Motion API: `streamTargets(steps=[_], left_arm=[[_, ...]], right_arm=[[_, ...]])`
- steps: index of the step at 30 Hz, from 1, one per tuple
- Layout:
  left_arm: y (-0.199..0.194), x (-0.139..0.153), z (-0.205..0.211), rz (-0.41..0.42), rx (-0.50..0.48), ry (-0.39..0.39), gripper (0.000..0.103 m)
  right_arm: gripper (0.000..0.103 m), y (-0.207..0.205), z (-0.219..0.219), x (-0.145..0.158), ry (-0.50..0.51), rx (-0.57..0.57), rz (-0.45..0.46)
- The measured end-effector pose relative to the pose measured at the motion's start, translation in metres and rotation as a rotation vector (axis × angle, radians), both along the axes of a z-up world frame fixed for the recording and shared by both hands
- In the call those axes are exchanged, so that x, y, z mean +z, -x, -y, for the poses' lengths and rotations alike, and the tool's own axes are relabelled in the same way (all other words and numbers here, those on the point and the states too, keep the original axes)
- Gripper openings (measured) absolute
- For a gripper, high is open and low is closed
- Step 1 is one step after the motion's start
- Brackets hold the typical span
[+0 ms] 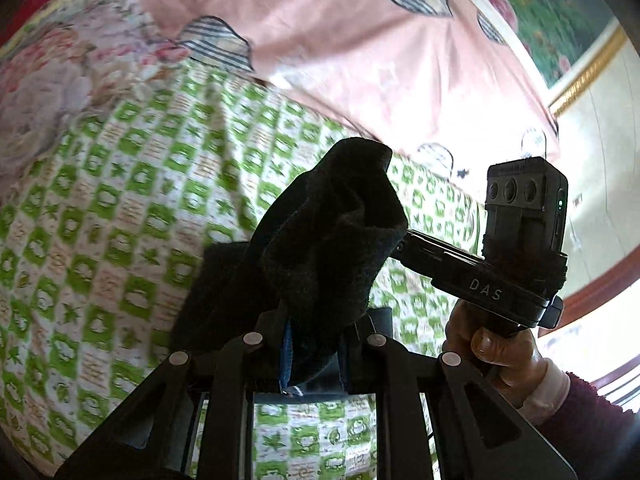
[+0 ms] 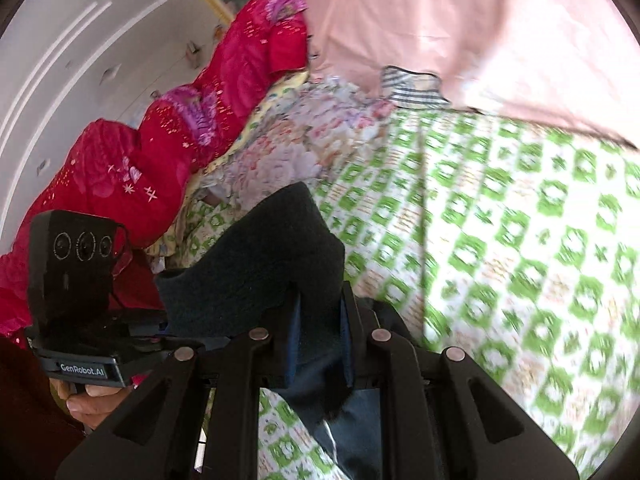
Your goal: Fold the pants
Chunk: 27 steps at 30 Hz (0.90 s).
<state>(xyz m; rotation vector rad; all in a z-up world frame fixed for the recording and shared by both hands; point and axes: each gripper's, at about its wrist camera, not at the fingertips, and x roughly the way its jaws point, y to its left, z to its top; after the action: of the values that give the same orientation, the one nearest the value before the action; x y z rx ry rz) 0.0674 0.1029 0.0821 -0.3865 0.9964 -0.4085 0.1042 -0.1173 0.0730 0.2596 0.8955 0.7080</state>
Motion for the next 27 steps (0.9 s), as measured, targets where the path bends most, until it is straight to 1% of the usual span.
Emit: streamTargets(steps=[5,13,16,22,27], left_arm=[[0.010,-0.013,0.035,0.001,-0.069,-0.065,0.017],[0.017,-0.040,0.077,-0.021,-0.155,-0.134,0.017],[0.018,-0.048,0.087,-0.023,-0.176,-0.163,0.017],[0.018,-0.063,0.100,-0.047,-0.202,-0.186,0.017],[0.018,-0.071,0.109,-0.052,-0.228,-0.212,0.017]], right_arm=[[0.019,0.016,0.030,-0.018,-0.021,-0.065,-0.033],[0.019,0.031,0.060,-0.041,-0.027,-0.135,-0.069],[0.019,0.035,0.068,-0.049,-0.034,-0.154,-0.085],[0.019,0.041,0.082,-0.065,-0.033,-0.186,-0.123],[0.019,0.044,0.086,-0.072,-0.025,-0.202,-0.140]])
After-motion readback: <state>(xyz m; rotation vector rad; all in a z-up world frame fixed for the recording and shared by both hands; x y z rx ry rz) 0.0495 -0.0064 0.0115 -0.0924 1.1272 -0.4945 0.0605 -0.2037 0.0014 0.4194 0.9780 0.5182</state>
